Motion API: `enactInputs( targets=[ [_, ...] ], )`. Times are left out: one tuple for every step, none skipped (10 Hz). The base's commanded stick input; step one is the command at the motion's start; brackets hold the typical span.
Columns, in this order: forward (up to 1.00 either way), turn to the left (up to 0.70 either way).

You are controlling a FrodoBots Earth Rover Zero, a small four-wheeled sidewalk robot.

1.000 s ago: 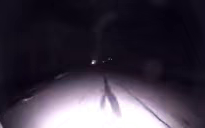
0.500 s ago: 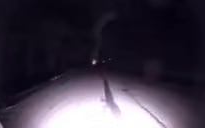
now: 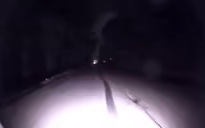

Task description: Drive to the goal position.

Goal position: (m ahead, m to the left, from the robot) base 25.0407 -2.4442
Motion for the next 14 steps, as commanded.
enactInputs(
  targets=[
    [1.0,0.0],
    [1.0,0.0],
    [1.0,0.0],
    [1.0,0.0],
    [1.0,0.0],
    [1.0,0.0],
    [1.0,0.0],
    [1.0,0.0],
    [1.0,0.0],
    [1.0,0.0],
    [1.0,0.0],
    [1.0,0.0],
    [1.0,0.0],
    [1.0,0.0]
  ],
)
